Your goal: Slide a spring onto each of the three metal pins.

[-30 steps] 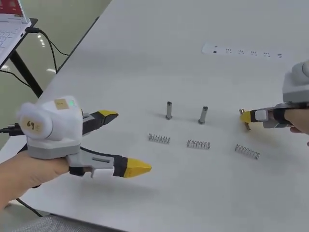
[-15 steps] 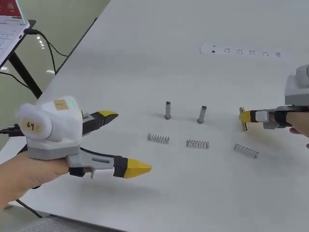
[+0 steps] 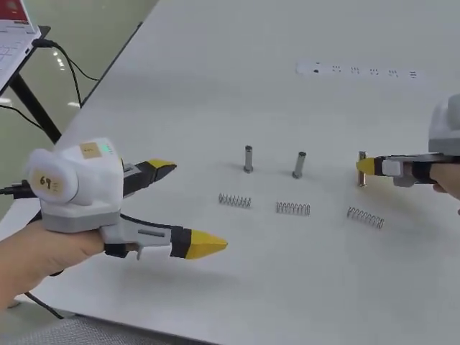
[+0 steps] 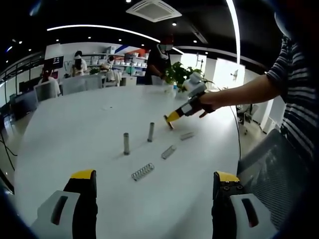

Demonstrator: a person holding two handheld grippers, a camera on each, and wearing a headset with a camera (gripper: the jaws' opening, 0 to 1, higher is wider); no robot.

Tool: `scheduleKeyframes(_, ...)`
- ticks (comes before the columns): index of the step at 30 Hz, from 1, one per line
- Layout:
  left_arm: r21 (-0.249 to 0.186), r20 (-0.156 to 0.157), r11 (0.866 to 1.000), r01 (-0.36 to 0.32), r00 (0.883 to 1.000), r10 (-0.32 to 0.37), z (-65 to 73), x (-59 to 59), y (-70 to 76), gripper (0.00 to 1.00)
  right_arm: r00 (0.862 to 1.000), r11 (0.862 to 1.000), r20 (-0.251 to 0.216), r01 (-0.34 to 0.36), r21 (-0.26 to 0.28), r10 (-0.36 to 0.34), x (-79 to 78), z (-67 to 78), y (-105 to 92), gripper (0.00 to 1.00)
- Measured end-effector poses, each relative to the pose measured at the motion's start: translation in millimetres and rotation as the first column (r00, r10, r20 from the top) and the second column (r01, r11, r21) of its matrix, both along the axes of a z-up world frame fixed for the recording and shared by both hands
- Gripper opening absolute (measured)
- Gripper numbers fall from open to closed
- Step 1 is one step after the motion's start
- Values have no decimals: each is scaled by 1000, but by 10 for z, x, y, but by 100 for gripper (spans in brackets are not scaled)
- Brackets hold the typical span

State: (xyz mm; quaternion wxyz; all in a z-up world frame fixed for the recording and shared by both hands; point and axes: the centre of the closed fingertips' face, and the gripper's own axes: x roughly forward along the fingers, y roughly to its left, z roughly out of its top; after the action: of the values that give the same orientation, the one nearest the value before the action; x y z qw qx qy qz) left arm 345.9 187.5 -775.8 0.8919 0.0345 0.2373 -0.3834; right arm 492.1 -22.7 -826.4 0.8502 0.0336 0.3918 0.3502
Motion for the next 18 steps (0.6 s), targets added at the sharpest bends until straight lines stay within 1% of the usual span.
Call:
scheduleKeyframes(3, -5, 0, 1000, -2, 1000, 2, 0, 4, -12, 95, 1000, 1000, 10, -4, -3, 4, -19, 12, -4, 5)
scheduleKeyframes(6, -8, 3, 1000, -1, 1000, 1, 8, 4, -24, 95, 999, 1000, 31, -14, -6, 14, -35, 26, -9, 5)
scheduleKeyframes(18, -8, 2, 1000, -3, 1000, 3, 3, -2, -15, 94, 997, 1000, 70, -23, -6, 24, -56, 38, -28, 5)
